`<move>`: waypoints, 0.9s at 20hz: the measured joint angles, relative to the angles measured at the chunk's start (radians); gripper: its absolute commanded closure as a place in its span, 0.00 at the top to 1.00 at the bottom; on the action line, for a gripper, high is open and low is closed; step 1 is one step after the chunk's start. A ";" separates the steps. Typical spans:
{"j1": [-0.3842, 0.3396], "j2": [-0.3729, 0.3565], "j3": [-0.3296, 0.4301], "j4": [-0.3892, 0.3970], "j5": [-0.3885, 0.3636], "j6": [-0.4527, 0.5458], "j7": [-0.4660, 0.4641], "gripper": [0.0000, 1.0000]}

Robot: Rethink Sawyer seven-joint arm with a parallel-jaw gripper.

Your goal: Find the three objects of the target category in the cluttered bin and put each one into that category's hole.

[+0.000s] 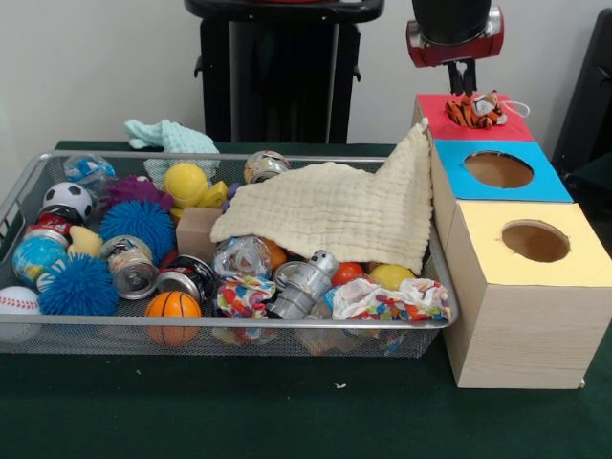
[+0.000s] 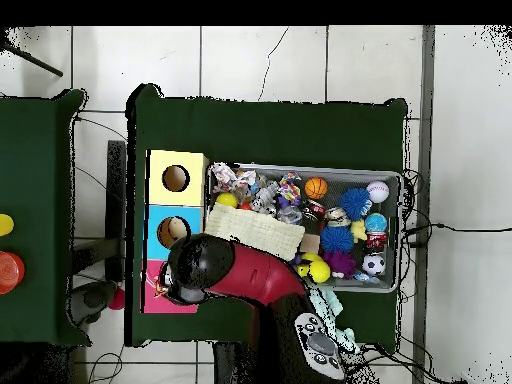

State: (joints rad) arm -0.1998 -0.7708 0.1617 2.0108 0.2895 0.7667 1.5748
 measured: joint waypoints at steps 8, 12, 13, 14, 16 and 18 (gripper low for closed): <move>0.000 0.034 0.000 0.000 0.000 0.000 0.000 0.00; 0.001 0.054 0.000 0.000 0.000 0.000 0.000 0.00; 0.002 0.058 0.000 0.000 0.000 0.000 0.000 0.00; 0.003 0.063 0.000 0.000 0.000 0.000 0.000 0.00; 0.005 0.071 0.000 0.000 0.000 0.000 0.000 0.00; 0.008 0.078 0.000 0.000 0.001 0.000 0.000 0.00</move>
State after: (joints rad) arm -0.1917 -0.6927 0.1621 2.0105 0.2903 0.7665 1.5748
